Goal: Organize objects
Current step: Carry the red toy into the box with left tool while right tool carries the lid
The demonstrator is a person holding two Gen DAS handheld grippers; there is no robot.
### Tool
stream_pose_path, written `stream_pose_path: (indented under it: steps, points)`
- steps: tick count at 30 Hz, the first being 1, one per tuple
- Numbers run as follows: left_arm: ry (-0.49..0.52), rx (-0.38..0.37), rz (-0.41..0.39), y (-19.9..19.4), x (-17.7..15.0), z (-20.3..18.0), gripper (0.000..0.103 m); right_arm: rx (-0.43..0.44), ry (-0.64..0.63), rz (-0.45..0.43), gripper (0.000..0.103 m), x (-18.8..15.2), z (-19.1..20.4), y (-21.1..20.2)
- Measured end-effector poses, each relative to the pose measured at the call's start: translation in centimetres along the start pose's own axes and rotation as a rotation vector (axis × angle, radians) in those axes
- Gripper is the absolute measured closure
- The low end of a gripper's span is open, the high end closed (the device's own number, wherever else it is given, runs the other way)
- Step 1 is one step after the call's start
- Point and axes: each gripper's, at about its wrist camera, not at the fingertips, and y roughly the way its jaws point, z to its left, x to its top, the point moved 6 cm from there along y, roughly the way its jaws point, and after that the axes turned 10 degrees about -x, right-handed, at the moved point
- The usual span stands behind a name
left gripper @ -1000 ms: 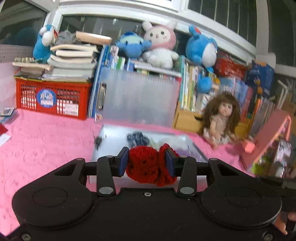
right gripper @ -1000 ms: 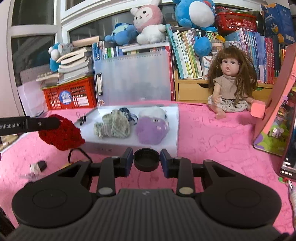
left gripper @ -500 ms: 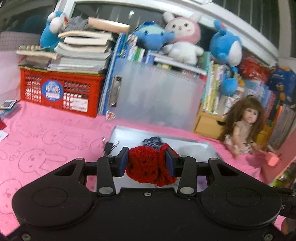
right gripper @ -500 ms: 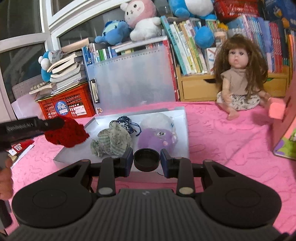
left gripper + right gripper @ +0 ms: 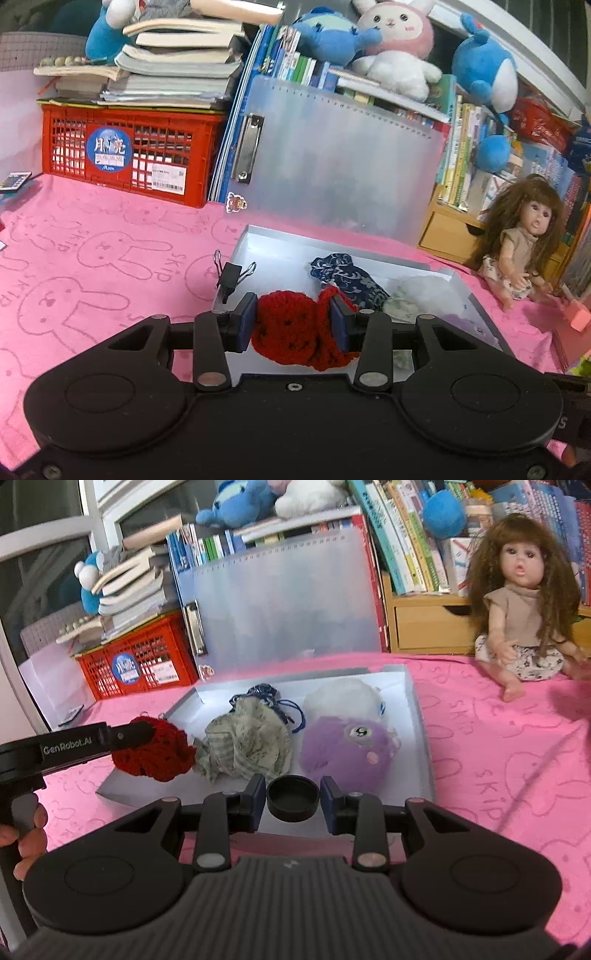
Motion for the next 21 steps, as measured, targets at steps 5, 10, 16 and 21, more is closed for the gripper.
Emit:
stream_pose_path:
  steps: [5, 10, 16, 21]
  points:
    - [-0.023, 0.016, 0.020, 2.1, 0.6, 0.6, 0.064, -0.019, -0.004, 0.019, 0.066, 0.6, -0.1, 1.5]
    - [-0.020, 0.027, 0.036, 3.7, 1.0, 0.6, 0.064, -0.047, -0.013, 0.019, 0.066, 1.4, -0.6, 2.5]
    - [0.001, 0.047, 0.052, 5.3, 1.0, 0.6, 0.063, -0.068, 0.010, 0.022, 0.066, 2.0, -1.5, 3.6]
    - [0.024, 0.045, 0.051, 5.5, 0.9, 0.3, 0.061, -0.064, 0.008, 0.029, 0.066, 1.6, -1.4, 3.9]
